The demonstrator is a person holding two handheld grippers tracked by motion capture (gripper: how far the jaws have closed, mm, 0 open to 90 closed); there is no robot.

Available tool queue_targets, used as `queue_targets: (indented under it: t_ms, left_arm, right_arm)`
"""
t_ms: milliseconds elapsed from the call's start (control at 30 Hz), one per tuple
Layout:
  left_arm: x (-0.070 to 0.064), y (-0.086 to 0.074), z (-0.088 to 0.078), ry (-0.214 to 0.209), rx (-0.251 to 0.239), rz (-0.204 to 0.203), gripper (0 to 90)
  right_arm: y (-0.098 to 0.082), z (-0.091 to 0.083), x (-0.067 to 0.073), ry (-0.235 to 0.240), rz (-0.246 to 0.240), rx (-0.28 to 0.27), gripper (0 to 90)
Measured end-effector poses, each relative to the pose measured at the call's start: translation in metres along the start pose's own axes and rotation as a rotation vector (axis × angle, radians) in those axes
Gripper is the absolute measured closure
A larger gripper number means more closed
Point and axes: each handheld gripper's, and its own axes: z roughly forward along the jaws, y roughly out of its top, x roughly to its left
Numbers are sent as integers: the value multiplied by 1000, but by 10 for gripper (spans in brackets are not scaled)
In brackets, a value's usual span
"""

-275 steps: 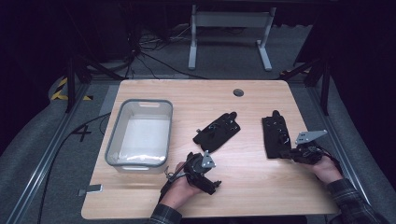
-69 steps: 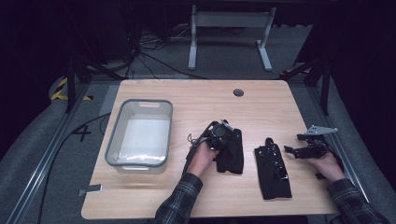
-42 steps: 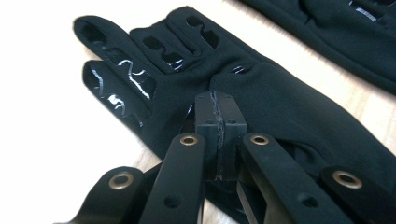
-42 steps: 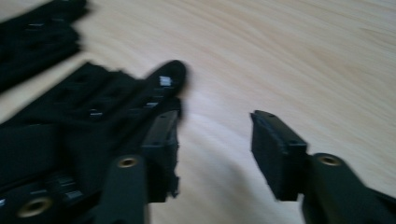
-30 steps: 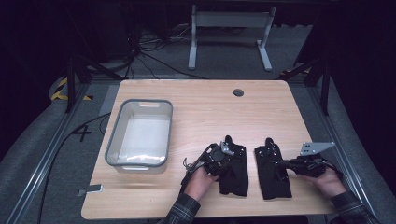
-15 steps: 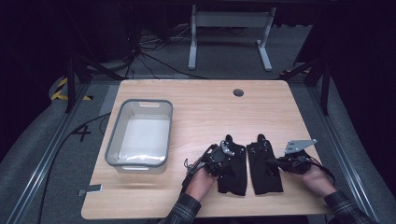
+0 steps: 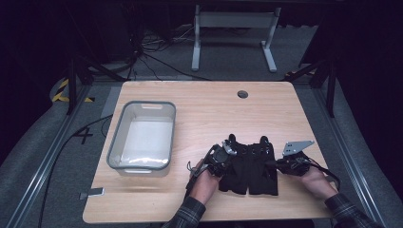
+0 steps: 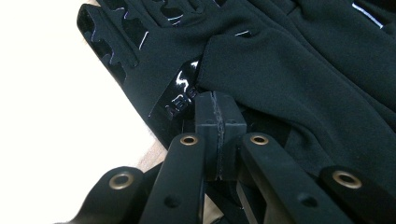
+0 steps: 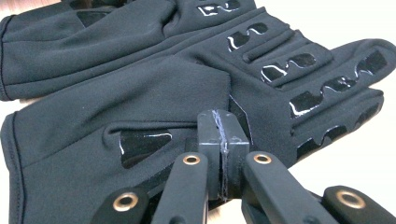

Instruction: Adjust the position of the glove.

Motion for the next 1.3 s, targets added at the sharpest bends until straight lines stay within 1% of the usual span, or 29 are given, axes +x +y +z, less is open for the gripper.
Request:
queue_targets:
  t_ms: [33, 100, 167, 200, 233, 267, 300, 367, 400, 433, 467, 500, 600, 667, 767, 833, 933, 1000, 1033, 1133, 1200, 1300]
  left_arm:
    - [0, 0, 0, 0, 0, 0, 898]
    - [3, -1, -2, -24, -7, -15, 892]
    - [5, -1, -4, -32, -28, -37, 824]
    - [8, -1, -7, -34, -37, -40, 811]
    - [9, -1, -9, -33, -48, -55, 798]
    - [9, -1, -9, -33, -48, -55, 771]
    - [12, -1, -11, -26, -52, -59, 771]
    - [17, -2, -11, -22, -62, -92, 685]
    - [23, -2, -9, -22, -65, -115, 670]
    - [23, -2, -9, -22, -65, -115, 662]
    - [27, -2, -7, -23, -64, -126, 662]
    - [29, -1, -6, -20, -65, -134, 651]
    - [33, 0, -1, -20, -68, -156, 644]
    - [33, 0, 3, -11, -55, -151, 643]
    - [31, 1, 5, -4, -54, -135, 668]
    - [29, 2, 5, 1, -48, -128, 711]
    - [25, 3, 5, 2, -41, -114, 802]
    - [23, 5, 5, 18, -47, -116, 852]
    - [23, 5, 5, 21, -53, -113, 860]
    - [22, 6, 4, 25, -70, -122, 867]
    - [24, 6, 2, 14, -78, -131, 868]
    - [28, 5, -2, -8, -89, -163, 869]
  right_arm:
    - [1, 0, 0, -1, -4, 3, 900]
    - [1, 0, 0, -1, -5, 0, 900]
    - [0, -3, 0, -1, -4, -5, 900]
    - [0, -5, 0, 2, 0, -12, 900]
    - [0, -7, 0, 4, 0, -21, 900]
    - [0, -7, 0, 4, 0, -21, 900]
    - [0, -10, 1, 6, -1, -27, 900]
    - [-5, -18, 4, 9, -7, -32, 900]
    - [-7, -19, 5, 13, -5, -36, 900]
    - [-7, -19, 5, 13, -5, -36, 900]
    - [-10, -22, 5, 15, -1, -35, 900]
    - [-14, -24, 4, 6, -4, -31, 900]
    - [-18, -28, -1, -7, 12, -32, 900]
    - [-18, -29, -4, -18, 18, -37, 900]
    - [-16, -27, -7, -29, 18, -35, 900]
    - [-16, -25, -9, -32, 16, -31, 900]
    - [-15, -23, -10, -32, 18, -27, 900]
    - [-15, -21, -11, -33, 16, -20, 900]
    - [-15, -20, -11, -31, 14, -15, 900]
    - [-15, -17, -13, -23, 22, -7, 900]
    - [-15, -17, -14, -16, 27, -5, 900]
    - [-15, -17, -14, -15, 27, -6, 900]
